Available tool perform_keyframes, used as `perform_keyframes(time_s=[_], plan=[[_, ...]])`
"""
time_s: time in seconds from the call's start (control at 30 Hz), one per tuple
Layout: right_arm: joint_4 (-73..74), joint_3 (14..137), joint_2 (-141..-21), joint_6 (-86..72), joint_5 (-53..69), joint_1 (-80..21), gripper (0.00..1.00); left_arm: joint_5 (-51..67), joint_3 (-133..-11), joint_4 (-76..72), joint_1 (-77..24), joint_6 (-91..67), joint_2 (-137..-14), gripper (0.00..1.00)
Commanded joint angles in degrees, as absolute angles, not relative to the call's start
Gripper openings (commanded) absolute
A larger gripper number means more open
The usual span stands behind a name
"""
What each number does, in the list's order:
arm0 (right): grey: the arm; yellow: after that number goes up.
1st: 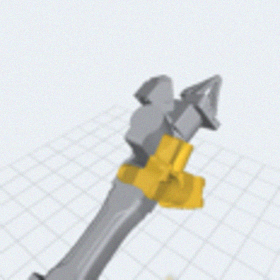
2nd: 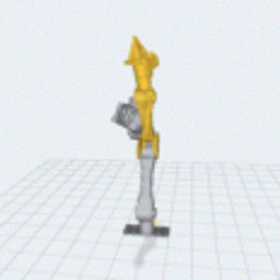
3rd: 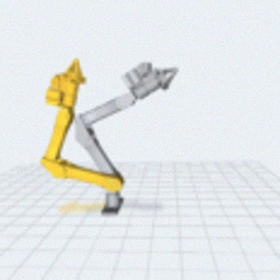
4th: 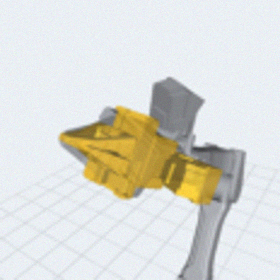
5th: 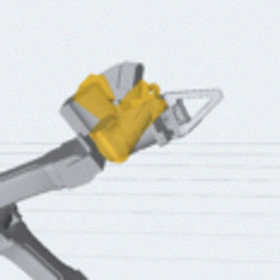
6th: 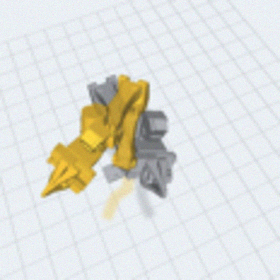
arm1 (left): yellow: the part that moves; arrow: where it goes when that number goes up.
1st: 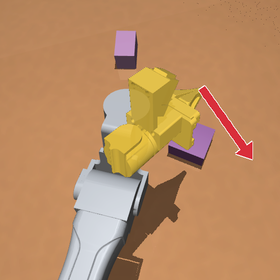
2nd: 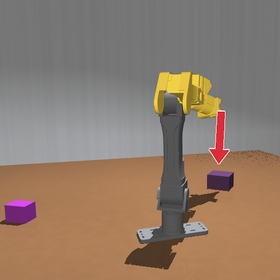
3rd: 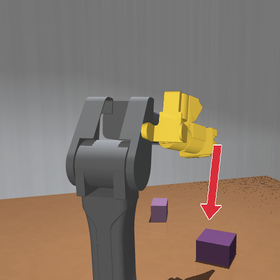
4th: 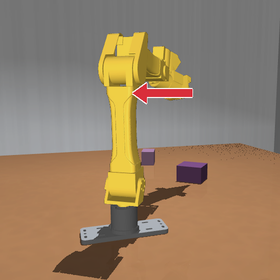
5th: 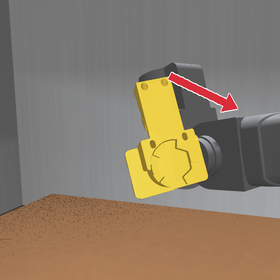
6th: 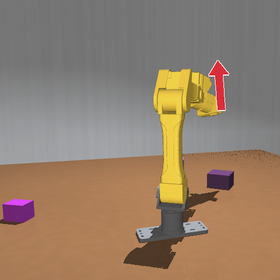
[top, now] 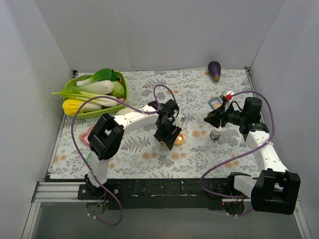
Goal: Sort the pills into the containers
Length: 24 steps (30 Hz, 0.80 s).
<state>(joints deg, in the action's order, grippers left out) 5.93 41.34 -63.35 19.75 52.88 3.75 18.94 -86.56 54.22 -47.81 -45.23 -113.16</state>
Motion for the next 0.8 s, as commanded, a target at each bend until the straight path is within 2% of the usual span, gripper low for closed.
perform_keyframes(time_s=[0.0, 0.77], plan=[[4.4, 40.8, -62.8, 20.2, 53.9, 4.0, 0.01, 19.2, -89.1, 56.1, -48.3, -45.5, -113.7, 0.00], [4.5, 40.8, -62.7, 20.3, 53.9, 4.0, 0.01, 19.0, -93.2, 60.6, -49.0, -45.9, -115.8, 0.00]])
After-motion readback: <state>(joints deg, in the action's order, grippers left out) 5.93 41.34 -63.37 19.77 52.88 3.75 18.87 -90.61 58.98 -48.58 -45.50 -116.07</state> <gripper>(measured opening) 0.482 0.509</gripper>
